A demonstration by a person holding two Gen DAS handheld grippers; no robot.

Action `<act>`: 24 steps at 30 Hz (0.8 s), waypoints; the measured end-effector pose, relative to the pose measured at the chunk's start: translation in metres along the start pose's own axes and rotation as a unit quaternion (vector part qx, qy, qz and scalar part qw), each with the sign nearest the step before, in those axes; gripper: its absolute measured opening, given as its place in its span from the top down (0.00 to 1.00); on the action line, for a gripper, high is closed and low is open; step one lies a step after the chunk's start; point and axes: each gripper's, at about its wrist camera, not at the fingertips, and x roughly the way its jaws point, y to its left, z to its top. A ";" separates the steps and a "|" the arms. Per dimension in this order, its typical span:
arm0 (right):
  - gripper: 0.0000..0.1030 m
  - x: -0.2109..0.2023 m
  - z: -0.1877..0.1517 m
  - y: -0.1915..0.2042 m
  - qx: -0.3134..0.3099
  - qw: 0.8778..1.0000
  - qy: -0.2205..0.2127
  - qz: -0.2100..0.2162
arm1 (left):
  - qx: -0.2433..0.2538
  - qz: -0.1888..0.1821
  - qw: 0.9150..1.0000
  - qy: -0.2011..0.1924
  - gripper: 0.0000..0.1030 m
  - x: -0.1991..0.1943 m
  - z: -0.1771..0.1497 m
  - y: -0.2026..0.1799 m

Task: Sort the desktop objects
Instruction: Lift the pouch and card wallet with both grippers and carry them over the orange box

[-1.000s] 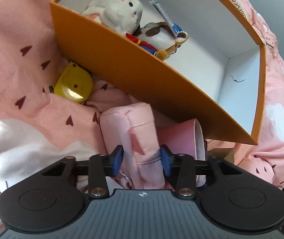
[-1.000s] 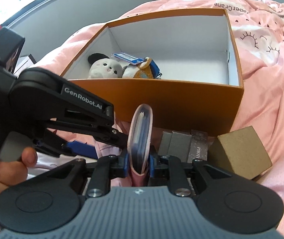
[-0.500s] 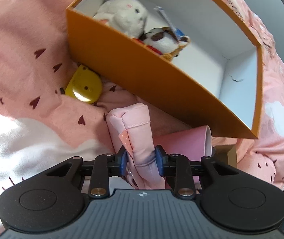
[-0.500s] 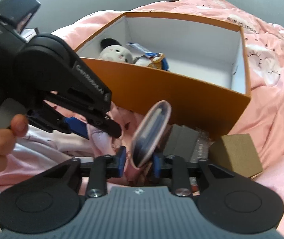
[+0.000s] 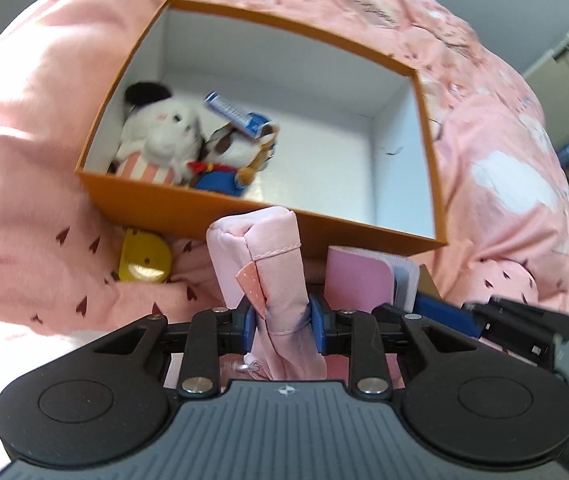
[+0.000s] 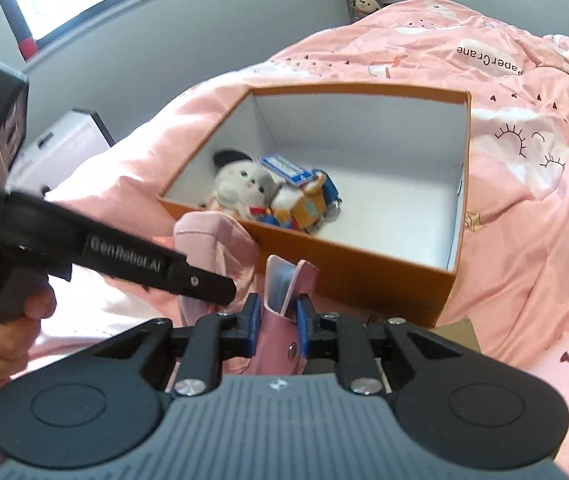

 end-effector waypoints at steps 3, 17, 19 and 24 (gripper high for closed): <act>0.81 -0.014 0.008 -0.003 0.008 1.000 -0.012 0.009 | 0.026 -0.015 1.000 0.003 0.70 -0.009 0.002 -0.008; 0.81 -0.055 0.059 -0.040 0.084 0.991 -0.096 0.033 | 0.092 -0.079 0.990 -0.069 0.71 -0.064 0.055 -0.027; 0.81 -0.056 0.067 -0.043 0.093 0.989 -0.108 0.041 | 0.102 -0.081 0.988 -0.078 0.71 -0.066 0.067 -0.031; 0.82 -0.052 0.087 -0.049 0.100 0.985 -0.135 0.033 | 0.120 -0.065 0.983 -0.124 0.71 -0.072 0.096 -0.040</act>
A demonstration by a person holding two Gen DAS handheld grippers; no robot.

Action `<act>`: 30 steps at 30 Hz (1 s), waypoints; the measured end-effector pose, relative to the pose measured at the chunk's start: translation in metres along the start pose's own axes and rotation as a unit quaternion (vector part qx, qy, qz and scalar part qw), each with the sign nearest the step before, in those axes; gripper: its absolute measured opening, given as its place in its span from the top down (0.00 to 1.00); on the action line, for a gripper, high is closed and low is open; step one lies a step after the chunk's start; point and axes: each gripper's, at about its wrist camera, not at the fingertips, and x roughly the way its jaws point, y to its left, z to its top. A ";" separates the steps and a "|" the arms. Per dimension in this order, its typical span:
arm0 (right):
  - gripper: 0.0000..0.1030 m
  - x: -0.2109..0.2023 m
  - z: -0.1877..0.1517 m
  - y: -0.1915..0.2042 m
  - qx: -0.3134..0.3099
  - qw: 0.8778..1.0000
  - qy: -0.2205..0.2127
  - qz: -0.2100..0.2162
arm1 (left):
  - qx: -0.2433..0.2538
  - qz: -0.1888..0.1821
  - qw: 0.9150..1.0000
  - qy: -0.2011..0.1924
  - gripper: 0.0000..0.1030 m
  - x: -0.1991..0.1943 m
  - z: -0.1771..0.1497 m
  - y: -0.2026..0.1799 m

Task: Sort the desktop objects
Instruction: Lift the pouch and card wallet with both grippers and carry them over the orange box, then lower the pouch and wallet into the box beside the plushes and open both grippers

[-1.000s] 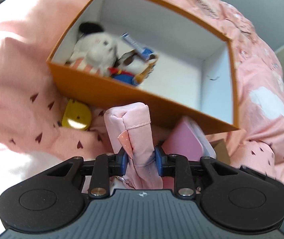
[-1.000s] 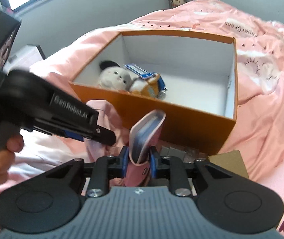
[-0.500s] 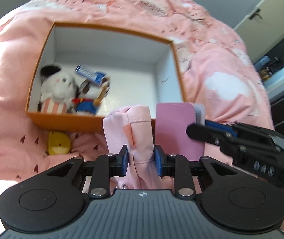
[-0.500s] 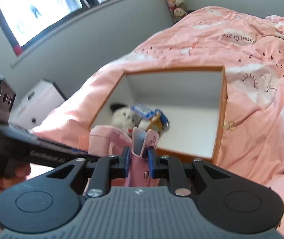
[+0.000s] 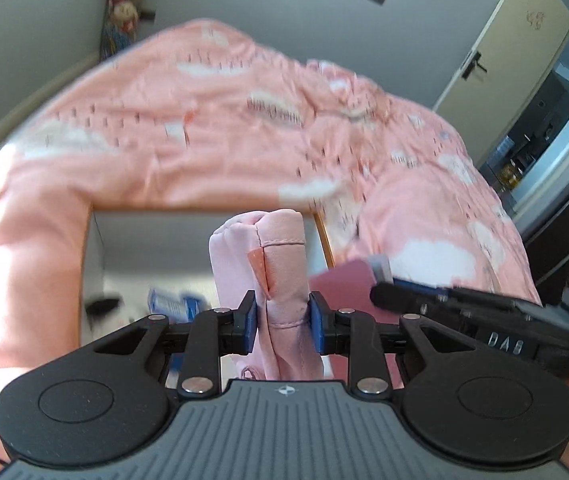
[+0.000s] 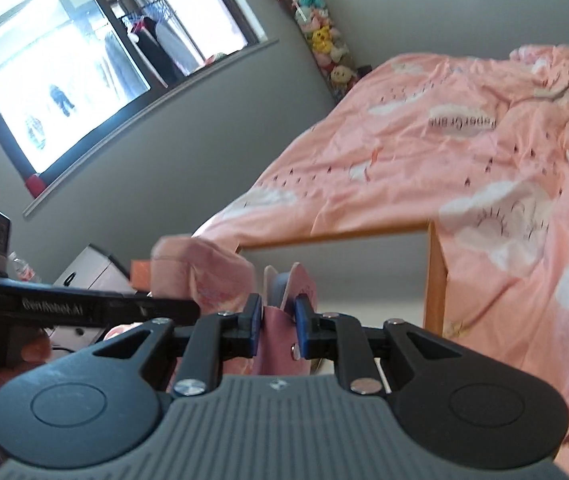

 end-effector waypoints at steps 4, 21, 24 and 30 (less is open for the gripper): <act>0.82 0.020 0.007 -0.006 0.002 1.000 -0.004 -0.020 | 0.011 -0.001 1.000 0.029 0.71 0.028 0.014 0.004; 0.82 0.109 -0.036 -0.043 0.086 0.991 0.079 -0.068 | -0.009 -0.014 0.975 0.220 0.71 0.162 -0.012 0.046; 0.82 0.118 -0.040 -0.049 0.109 0.988 0.087 -0.067 | -0.013 -0.003 0.971 0.239 0.71 0.175 -0.021 0.053; 0.82 0.134 -0.049 -0.052 0.142 0.983 0.099 -0.062 | -0.028 0.006 0.969 0.247 0.71 0.180 -0.032 0.069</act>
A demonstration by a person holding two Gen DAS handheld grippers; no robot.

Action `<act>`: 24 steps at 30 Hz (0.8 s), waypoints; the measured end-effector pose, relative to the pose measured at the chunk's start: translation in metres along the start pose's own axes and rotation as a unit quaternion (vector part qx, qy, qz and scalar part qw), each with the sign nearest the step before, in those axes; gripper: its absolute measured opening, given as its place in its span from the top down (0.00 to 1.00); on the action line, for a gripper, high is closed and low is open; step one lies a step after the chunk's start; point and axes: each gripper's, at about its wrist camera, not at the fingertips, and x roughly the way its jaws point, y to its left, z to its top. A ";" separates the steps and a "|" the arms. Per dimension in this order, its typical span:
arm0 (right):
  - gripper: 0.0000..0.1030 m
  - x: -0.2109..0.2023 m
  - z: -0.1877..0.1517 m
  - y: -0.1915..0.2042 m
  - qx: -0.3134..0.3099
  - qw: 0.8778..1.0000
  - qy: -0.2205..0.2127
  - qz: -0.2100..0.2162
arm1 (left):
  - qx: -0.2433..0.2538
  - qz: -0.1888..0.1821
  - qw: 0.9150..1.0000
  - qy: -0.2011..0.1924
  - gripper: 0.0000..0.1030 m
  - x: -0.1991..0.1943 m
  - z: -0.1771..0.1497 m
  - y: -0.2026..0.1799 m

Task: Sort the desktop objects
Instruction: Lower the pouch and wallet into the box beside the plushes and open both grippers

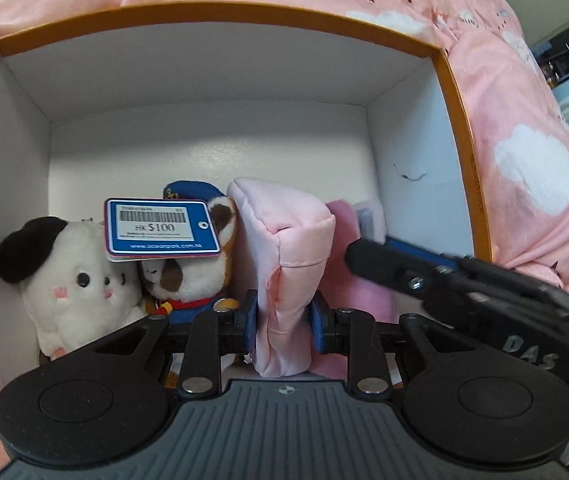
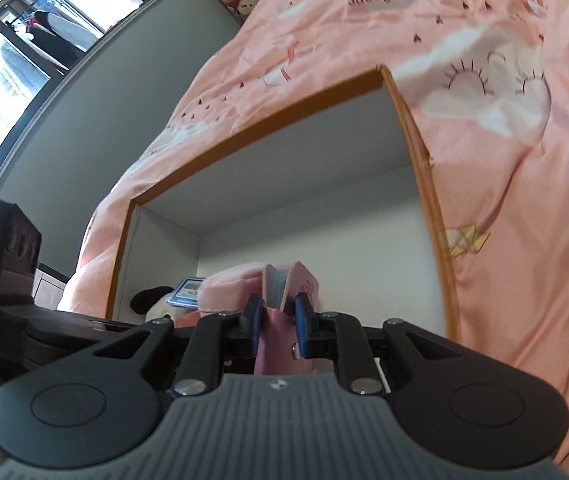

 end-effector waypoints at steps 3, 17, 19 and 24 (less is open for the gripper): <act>0.82 0.010 -0.003 0.001 0.002 1.000 0.003 -0.009 | -0.005 -0.004 1.000 -0.002 0.71 -0.004 -0.004 0.007; 0.68 0.020 -0.008 -0.002 0.004 1.000 0.020 -0.011 | -0.001 -0.045 0.998 -0.046 0.51 -0.027 -0.037 0.031; 0.61 0.019 -0.007 -0.001 0.005 1.000 0.025 -0.008 | 0.013 -0.037 0.997 -0.059 0.51 -0.032 -0.045 0.030; 0.61 0.020 -0.011 0.008 -0.031 0.997 0.053 -0.045 | 0.027 -0.010 0.997 -0.068 0.53 -0.025 -0.043 0.019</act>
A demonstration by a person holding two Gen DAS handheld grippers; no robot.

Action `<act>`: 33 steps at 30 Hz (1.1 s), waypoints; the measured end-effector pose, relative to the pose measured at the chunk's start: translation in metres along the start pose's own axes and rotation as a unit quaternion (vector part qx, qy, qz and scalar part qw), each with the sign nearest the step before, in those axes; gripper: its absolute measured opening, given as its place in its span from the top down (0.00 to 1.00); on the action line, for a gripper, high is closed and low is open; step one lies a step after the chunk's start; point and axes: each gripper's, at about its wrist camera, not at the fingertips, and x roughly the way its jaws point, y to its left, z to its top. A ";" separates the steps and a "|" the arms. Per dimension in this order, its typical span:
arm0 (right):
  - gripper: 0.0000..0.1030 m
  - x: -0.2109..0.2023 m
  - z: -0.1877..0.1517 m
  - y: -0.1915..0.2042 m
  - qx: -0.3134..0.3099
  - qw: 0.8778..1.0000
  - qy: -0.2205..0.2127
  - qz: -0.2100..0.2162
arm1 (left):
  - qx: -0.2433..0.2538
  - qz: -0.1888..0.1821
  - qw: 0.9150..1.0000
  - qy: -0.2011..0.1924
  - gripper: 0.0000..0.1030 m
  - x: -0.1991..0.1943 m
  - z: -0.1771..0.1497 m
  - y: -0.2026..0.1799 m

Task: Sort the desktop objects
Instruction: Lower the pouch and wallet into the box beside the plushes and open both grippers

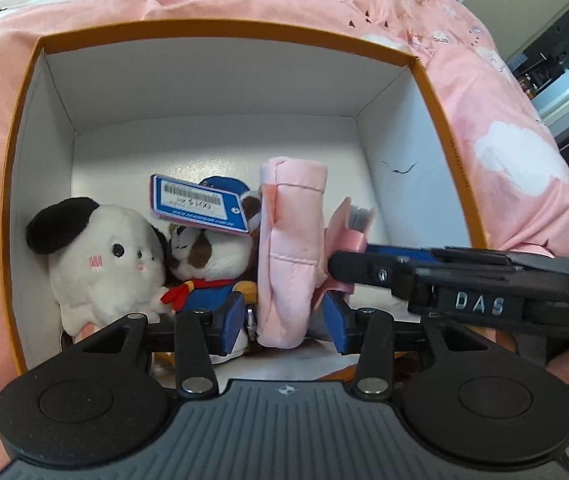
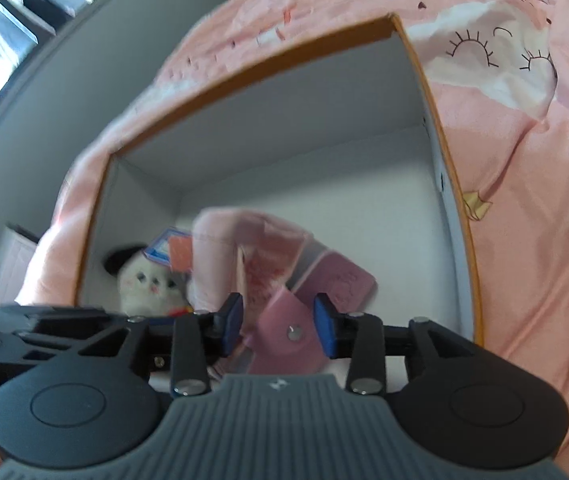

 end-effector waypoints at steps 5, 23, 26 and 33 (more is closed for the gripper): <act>0.59 0.007 0.004 -0.004 0.019 1.000 0.019 -0.003 | -0.024 -0.012 0.999 -0.017 0.60 0.003 -0.001 0.002; 0.60 0.040 0.011 -0.002 0.019 0.992 0.042 0.113 | -0.040 0.031 0.999 -0.018 0.83 -0.009 -0.007 0.002; 0.60 0.044 0.012 0.002 0.010 0.993 0.046 0.111 | -0.043 0.037 0.998 -0.010 0.83 0.000 -0.005 0.001; 0.60 0.042 0.009 -0.001 0.023 0.994 0.049 0.099 | -0.037 0.059 0.998 -0.002 0.81 0.008 -0.001 -0.009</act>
